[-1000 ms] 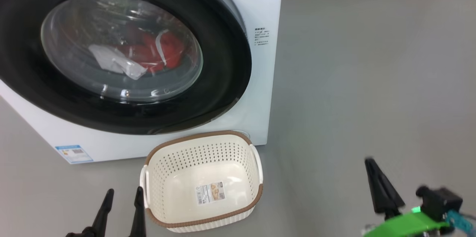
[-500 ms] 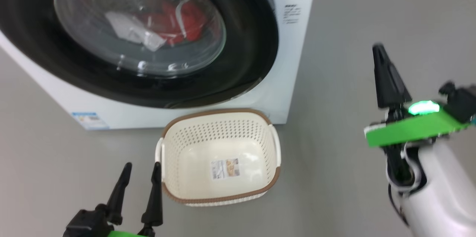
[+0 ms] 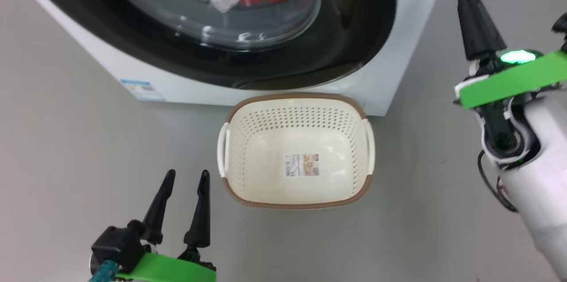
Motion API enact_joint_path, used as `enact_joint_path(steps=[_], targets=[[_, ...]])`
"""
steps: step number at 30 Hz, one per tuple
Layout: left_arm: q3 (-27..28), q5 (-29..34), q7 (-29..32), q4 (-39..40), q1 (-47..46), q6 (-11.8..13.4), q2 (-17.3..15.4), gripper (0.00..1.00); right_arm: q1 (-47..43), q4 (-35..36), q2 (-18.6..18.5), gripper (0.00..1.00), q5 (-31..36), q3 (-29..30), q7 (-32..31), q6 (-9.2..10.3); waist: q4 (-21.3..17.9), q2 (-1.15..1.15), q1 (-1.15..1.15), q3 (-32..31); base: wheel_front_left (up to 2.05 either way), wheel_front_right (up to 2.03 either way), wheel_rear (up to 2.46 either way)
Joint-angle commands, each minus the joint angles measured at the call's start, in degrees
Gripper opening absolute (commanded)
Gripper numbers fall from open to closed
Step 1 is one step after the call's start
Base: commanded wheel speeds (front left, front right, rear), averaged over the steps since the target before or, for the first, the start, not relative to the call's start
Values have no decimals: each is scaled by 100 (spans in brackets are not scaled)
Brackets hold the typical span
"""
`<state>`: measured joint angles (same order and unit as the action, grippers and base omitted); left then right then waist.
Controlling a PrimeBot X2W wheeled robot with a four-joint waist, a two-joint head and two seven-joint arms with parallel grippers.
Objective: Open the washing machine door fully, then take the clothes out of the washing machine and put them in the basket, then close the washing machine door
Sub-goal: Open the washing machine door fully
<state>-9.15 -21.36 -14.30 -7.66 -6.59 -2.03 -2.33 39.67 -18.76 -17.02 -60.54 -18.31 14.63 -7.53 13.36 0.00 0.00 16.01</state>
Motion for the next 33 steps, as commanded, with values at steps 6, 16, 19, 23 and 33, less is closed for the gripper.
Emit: enact_joint_path(steps=[6,16,19,23,33], targets=[[-33,-143,-70,93,-289,58,-54,100,550,153,-471,0,-1621,-299,-404,4,452,0,0,383,0,0,0],[-270,-269,-70,37,-416,97,-54,100,1076,45,-859,0,-3087,-289,-1735,4,639,0,0,641,0,0,0],[-285,-283,-70,30,-443,102,-54,100,1196,-69,-891,0,-3322,-235,-2137,4,666,0,0,696,0,0,0],[-308,-289,-70,10,-473,94,-54,100,1379,-280,-908,0,-3423,-187,-2513,4,699,0,0,757,0,0,0],[-436,-358,-70,6,-520,111,-54,100,1743,-692,-845,0,-3408,-228,-3190,4,794,0,0,874,0,0,0]])
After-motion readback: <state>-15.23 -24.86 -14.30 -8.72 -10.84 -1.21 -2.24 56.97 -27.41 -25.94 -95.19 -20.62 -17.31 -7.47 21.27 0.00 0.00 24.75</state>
